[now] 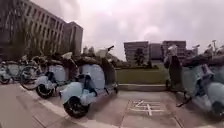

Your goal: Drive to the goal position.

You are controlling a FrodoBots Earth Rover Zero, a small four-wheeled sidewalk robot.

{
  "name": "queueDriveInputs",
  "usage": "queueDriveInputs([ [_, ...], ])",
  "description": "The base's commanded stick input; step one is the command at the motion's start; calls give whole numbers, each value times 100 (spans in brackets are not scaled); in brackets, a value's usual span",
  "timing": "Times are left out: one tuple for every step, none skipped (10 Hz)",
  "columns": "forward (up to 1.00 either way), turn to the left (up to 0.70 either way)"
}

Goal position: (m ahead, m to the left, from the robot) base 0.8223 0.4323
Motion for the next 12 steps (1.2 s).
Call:
queueDriveInputs([
  [20,-88],
  [0,-100],
  [0,-100],
  [0,-100],
  [0,-100],
  [0,-100],
  [0,-100],
  [0,-100],
  [0,-100],
  [0,-100],
  [0,-100],
  [0,-100],
])
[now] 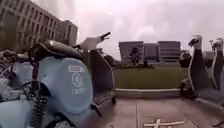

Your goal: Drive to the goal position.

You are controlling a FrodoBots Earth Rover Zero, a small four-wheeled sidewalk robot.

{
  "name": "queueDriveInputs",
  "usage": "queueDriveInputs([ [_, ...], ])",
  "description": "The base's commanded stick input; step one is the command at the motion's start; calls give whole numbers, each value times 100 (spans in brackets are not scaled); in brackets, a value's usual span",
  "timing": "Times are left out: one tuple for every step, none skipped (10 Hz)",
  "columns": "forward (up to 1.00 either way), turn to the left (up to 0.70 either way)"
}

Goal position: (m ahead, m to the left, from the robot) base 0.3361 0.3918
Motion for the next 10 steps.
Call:
queueDriveInputs([
  [0,-100],
  [0,-100],
  [0,-100],
  [0,-100],
  [0,-82],
  [0,0],
  [0,0],
  [0,0],
  [0,28],
  [0,100],
])
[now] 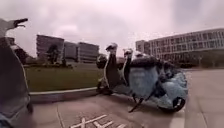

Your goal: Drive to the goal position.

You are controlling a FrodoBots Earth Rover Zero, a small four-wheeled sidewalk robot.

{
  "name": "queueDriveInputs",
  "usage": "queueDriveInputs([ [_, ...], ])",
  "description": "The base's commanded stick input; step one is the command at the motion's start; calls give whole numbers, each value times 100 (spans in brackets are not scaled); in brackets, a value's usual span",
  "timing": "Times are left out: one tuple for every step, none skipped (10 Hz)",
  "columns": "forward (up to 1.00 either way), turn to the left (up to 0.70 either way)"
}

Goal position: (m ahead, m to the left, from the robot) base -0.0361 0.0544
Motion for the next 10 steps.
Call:
queueDriveInputs([
  [0,100],
  [0,100],
  [0,100],
  [0,100],
  [0,100],
  [0,100],
  [0,100],
  [0,100],
  [0,100],
  [0,88],
])
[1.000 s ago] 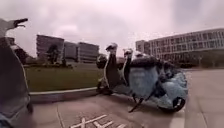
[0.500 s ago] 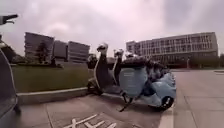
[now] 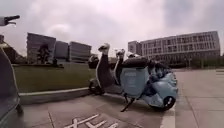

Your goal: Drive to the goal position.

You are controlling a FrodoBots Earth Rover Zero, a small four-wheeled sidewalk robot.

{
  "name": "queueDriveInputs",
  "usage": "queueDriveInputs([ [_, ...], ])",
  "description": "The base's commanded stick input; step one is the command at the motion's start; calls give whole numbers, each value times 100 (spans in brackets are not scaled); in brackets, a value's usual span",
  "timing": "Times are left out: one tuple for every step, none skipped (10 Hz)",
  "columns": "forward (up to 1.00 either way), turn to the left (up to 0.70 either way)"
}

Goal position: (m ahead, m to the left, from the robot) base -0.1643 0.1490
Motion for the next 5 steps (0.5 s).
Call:
queueDriveInputs([
  [0,20],
  [0,8],
  [0,0],
  [0,0],
  [0,0],
])
